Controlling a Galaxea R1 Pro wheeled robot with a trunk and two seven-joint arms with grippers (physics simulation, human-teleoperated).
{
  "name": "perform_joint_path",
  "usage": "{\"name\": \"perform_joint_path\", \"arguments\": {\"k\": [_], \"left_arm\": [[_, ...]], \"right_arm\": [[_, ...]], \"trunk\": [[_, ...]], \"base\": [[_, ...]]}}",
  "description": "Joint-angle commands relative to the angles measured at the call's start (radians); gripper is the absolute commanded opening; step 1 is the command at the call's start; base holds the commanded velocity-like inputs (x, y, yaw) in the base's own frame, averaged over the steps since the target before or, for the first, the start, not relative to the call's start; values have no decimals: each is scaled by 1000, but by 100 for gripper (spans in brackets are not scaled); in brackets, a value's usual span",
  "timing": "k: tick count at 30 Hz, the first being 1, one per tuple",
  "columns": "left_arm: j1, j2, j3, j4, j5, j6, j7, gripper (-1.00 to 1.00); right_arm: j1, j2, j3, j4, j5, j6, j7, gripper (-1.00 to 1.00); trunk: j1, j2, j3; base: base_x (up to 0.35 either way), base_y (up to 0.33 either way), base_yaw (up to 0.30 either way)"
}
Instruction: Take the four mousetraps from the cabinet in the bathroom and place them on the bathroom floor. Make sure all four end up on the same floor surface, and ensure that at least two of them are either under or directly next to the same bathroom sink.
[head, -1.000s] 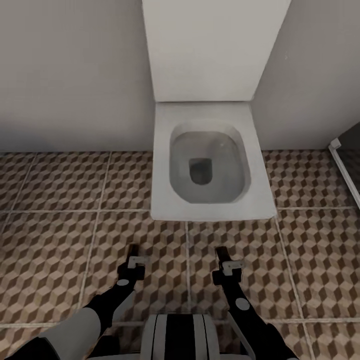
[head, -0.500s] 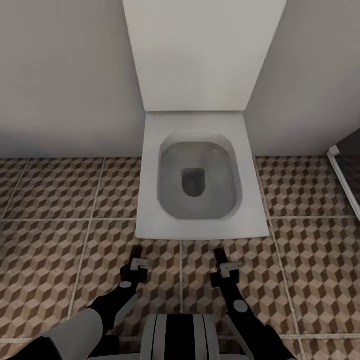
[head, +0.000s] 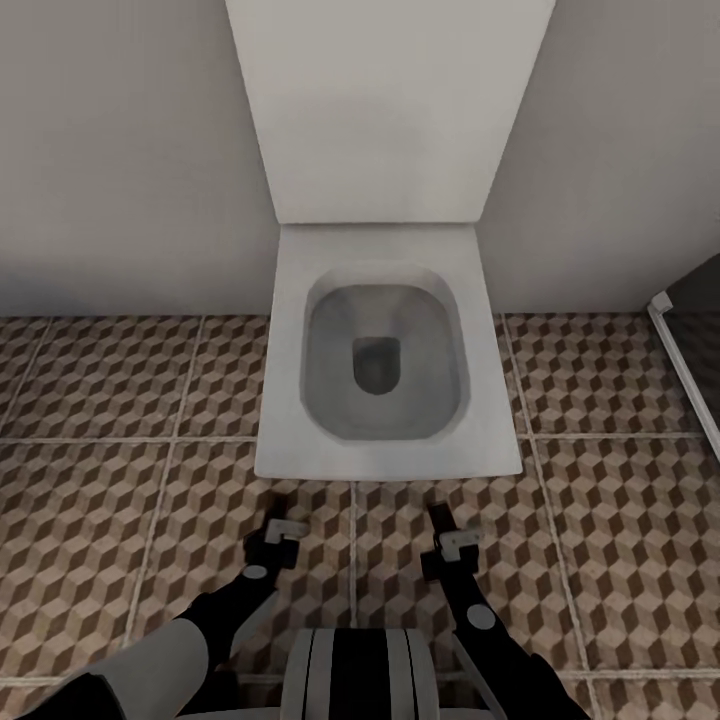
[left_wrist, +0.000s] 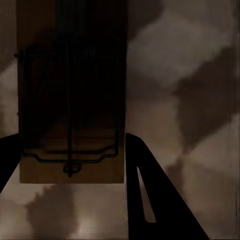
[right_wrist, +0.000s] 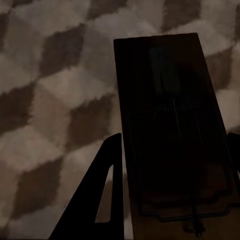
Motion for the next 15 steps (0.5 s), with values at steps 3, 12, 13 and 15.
{"name": "perform_joint_path", "arguments": {"k": [3,12,13,15], "left_arm": [[-1,-9,-16,11,8,-4,4,-100],[-1,-15,-19,25,8,-6,4,-100],[-1,-15,-19,25,8,-6,4,-100],[-1,-15,-20,26,8,-6,4,-100]], "right_arm": [[-1,0,4,16,-9,-6,-3,-100],[-1,27,9,24,-8,-5,-3,-100],[-1,28,9,24,-8,-5,-3,-100],[-1,29,9,24,-8,-6,-3,-100]], "trunk": [[0,0,0],[0,0,0],[0,0,0],[0,0,0]], "base": [[0,0,0],[0,0,0],[0,0,0],[0,0,0]]}}
